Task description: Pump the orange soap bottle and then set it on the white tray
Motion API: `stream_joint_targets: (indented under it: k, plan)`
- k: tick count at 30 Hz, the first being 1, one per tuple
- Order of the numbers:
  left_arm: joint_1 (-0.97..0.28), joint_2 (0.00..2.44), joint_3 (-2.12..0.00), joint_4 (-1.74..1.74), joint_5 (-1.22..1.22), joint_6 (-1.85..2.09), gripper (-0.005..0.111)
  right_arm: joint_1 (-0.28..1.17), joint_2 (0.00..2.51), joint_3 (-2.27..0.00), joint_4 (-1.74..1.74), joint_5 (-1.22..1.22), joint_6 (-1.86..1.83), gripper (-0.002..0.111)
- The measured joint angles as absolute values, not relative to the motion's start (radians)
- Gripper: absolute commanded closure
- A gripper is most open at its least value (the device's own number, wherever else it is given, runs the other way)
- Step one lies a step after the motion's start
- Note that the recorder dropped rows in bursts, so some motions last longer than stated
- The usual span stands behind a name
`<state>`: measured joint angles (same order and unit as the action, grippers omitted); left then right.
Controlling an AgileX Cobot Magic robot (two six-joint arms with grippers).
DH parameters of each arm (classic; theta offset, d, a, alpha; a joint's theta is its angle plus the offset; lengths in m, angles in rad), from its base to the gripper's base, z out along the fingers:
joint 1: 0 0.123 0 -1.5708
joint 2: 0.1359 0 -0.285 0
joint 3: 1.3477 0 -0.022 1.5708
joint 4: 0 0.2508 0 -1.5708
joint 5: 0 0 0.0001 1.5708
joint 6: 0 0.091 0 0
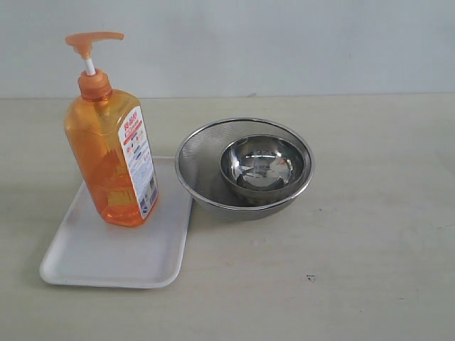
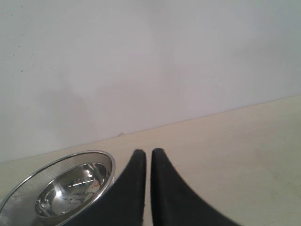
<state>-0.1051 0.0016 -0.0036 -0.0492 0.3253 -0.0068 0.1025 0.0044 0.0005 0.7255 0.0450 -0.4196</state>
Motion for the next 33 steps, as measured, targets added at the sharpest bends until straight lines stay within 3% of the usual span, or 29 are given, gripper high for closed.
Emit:
stream_joint_targets:
  k: [33]
  plan:
    - [-0.046, 0.002, -0.004, -0.046, 0.335, -0.007, 0.102, 0.103, 0.004, 0.000, 0.725, 0.045, -0.420, 0.108]
